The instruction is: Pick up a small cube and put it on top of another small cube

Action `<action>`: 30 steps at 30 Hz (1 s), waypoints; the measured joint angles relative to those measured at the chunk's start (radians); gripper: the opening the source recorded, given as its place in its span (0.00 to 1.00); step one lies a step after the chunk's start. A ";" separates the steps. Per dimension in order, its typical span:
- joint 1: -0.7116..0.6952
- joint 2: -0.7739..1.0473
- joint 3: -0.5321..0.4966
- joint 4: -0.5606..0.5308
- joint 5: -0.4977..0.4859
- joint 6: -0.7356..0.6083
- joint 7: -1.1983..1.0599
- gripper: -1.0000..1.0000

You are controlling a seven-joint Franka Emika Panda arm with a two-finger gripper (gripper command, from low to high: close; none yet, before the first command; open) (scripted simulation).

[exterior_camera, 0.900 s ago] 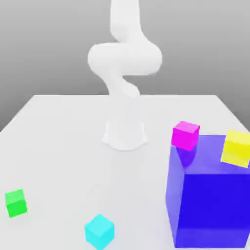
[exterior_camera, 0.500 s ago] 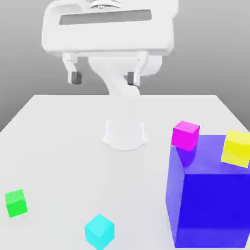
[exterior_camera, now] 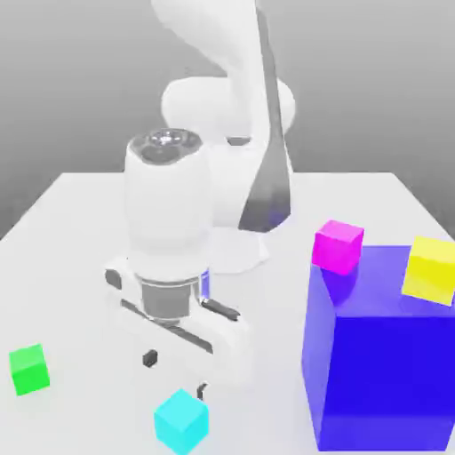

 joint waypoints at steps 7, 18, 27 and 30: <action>0.010 0.131 -0.013 0.023 -0.011 0.104 0.012 0.00; -0.052 -0.064 -0.043 -0.008 0.016 -0.062 -0.028 0.00; -0.301 -0.094 -0.231 0.012 0.107 -0.115 -0.189 0.00; -0.328 -0.002 -0.208 0.019 0.150 -0.031 -0.223 1.00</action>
